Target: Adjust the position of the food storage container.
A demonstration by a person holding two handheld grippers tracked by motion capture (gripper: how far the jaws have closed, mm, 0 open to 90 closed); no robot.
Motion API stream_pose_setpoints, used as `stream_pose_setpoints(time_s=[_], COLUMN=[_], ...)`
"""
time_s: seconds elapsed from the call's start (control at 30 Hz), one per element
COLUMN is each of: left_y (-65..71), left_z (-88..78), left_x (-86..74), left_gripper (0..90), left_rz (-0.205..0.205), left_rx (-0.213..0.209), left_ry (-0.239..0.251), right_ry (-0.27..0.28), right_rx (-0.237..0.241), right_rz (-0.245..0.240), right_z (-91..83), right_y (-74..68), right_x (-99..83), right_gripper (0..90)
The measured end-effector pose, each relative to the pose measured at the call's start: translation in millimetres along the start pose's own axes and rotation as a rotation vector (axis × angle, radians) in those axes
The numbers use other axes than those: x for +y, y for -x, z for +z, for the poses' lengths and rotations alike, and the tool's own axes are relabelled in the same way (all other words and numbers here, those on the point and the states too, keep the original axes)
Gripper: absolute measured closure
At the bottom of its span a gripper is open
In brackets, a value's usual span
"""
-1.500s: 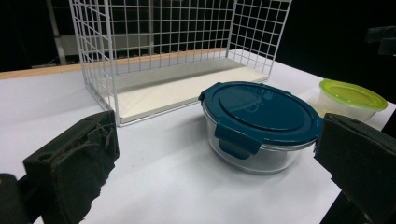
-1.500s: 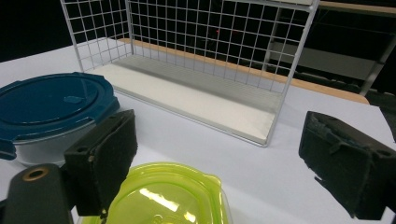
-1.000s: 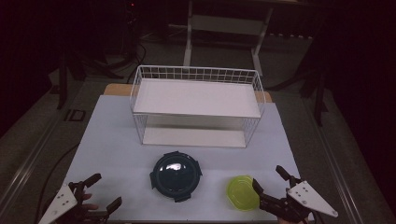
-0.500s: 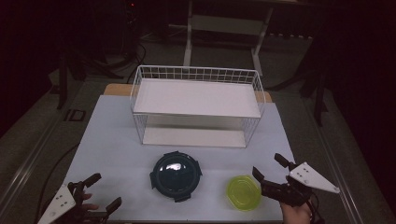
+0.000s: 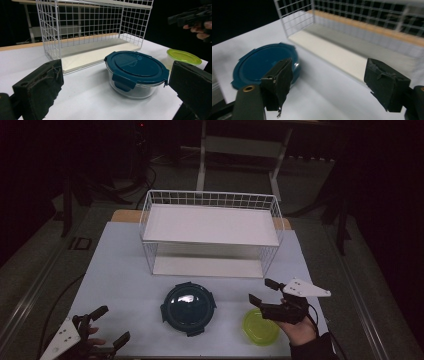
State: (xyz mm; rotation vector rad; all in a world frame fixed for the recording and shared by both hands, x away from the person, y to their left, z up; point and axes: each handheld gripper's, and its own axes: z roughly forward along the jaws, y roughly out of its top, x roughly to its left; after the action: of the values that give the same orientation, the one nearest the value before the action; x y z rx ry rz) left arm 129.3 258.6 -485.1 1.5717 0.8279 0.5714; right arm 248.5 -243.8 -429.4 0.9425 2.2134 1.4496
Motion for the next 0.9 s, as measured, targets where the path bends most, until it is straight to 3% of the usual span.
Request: stream_pose_setpoints(time_s=[0.13, 0.37, 0.47, 0.57, 0.7, 0.73, 0.9], left_y=[0.1, 0.3, 0.3, 0.2, 0.4, 0.4, 0.3], left_z=[-0.1, 0.2, 0.1, -0.1, 0.1, 0.0, 0.4], left_x=[0.0, -0.1, 0.0, 0.0, 0.0, 0.0, 0.0], left_gripper=[0.0, 0.0, 0.0, 0.0, 0.0, 0.0, 0.0], left_rz=[0.002, 0.001, 0.002, 0.004, 0.003, 0.004, 0.004], left_rx=[-0.001, -0.002, -0.002, -0.004, -0.005, -0.006, -0.008], left_ry=[-0.001, -0.002, -0.001, -0.001, -0.001, -0.002, -0.003], right_ry=[-0.043, -0.133, -0.151, -0.203, -0.221, -0.240, -0.273], right_rx=[0.048, 0.123, 0.136, 0.180, 0.186, 0.186, 0.192], right_rz=[-0.012, -0.069, -0.073, -0.088, -0.092, -0.101, -0.125], right_z=[13.5, 37.0, 41.9, 51.6, 55.4, 60.7, 71.8], right_y=[0.5, -4.3, -5.2, -7.2, -8.4, -9.3, -11.3], right_x=[0.2, -0.9, -1.8, -2.3, -2.1, -0.9, 4.5], right_gripper=[27.6, 45.7, 50.0, 58.2, 60.9, 66.7, 78.3])
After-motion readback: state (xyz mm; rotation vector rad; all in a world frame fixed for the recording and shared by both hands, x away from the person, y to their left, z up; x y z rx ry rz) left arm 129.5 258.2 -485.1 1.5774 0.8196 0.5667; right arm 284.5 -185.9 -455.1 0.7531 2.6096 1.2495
